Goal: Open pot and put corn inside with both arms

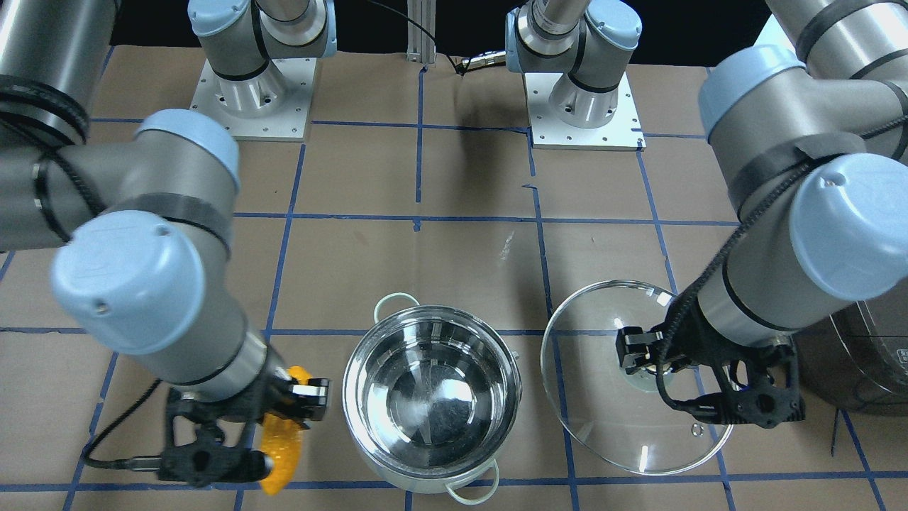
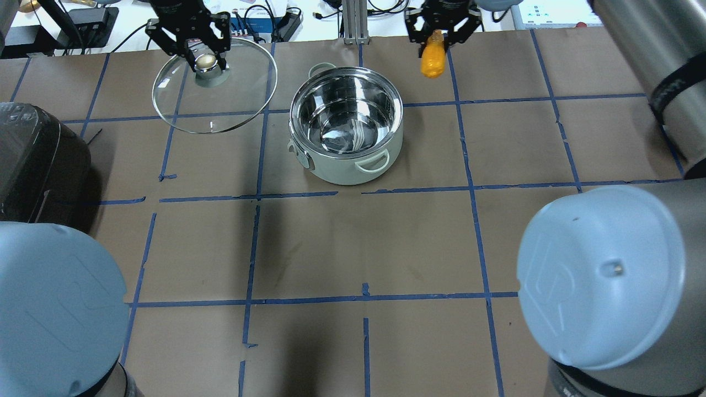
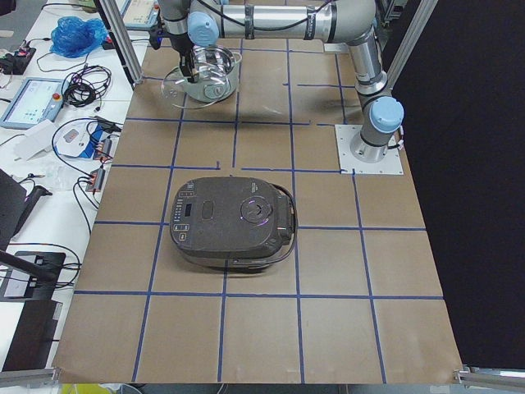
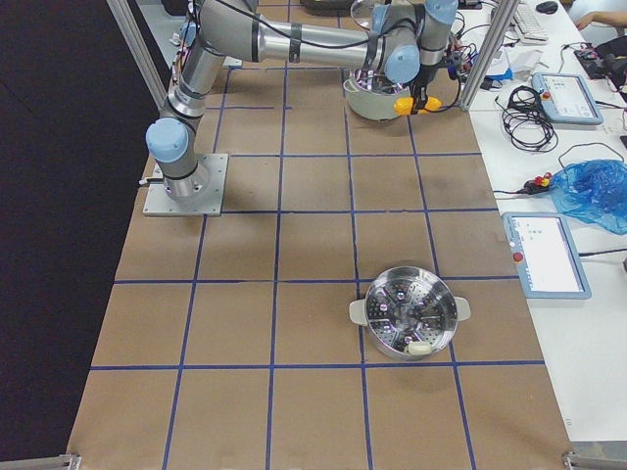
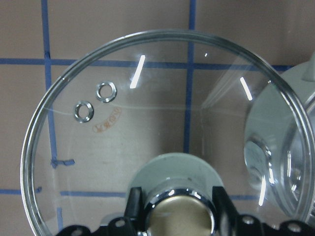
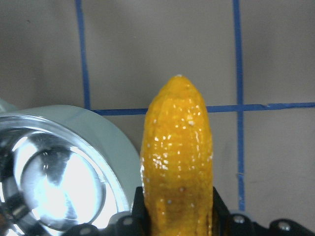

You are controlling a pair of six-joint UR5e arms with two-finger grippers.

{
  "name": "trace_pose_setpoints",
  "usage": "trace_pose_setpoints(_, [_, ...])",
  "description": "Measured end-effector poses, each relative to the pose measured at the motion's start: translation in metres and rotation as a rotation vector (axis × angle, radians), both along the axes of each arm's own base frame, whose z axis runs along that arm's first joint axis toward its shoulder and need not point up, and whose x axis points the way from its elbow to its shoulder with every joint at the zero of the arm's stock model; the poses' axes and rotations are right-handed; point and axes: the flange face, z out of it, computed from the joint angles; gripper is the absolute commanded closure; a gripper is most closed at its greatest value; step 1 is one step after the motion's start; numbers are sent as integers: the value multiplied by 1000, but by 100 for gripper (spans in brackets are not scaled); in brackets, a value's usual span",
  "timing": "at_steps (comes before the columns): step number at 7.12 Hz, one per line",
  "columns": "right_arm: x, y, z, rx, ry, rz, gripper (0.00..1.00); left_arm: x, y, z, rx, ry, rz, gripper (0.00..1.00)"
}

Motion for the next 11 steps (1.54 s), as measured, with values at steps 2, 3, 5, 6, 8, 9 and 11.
trace_pose_setpoints(2, [107,29,-38,38,5,63,94,38,-8,-62,-30,-1,26,89])
trace_pose_setpoints(3, [134,40,-68,60,33,83,94,49,-10,-89,-21,-1,22,89])
trace_pose_setpoints(5, [150,55,-119,64,53,107,89,62,-20,-127,-19,3,31,89])
trace_pose_setpoints(6, [151,58,-133,53,56,123,34,64,-24,-142,-16,7,34,89])
trace_pose_setpoints(8, [148,59,-138,37,72,149,0,64,-29,-160,-18,19,36,53])
trace_pose_setpoints(9, [146,59,-128,20,72,148,0,62,-30,-166,-20,38,37,1])
trace_pose_setpoints(11, [132,66,-73,-24,61,140,0,59,-22,-179,-41,55,39,0])
